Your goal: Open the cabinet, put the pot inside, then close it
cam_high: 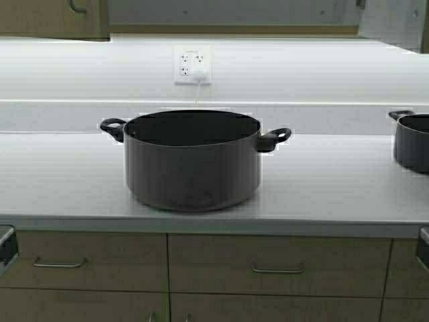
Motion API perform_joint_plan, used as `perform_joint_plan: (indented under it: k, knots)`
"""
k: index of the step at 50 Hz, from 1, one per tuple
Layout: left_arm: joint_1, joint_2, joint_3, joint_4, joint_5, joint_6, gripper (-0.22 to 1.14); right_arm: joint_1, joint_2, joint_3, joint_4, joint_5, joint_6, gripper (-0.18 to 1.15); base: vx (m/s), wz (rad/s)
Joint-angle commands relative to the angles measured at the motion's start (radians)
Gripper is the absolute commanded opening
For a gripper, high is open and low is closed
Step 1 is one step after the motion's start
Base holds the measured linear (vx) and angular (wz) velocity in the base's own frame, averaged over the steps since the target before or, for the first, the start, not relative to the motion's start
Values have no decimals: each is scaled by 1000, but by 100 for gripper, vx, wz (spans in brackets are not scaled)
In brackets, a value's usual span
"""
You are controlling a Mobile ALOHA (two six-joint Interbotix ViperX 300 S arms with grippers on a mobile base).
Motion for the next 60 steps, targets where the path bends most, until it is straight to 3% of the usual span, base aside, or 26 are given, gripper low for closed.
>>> perform_joint_plan:
  k: [1,9,15,39,60]
  knots:
    - [61,74,-150,2,-8,-5,2,-89,-9,-6,-2,-14,32,6,0,0]
    - [123,166,-256,2,-2,-9,2,-189,-31,31,-11,-14,51,6,1,1]
    - [153,173,-256,-3,18,-12,2,-241,-52,66,-14,-14,51,6,0,0]
    - [218,-35,52,2,-51,0,2,-405,-178,143,-46,51,51,6,0,0]
    - [218,-229,279,15,-58,2,2,-407,-190,146,-46,71,80,6,0,0]
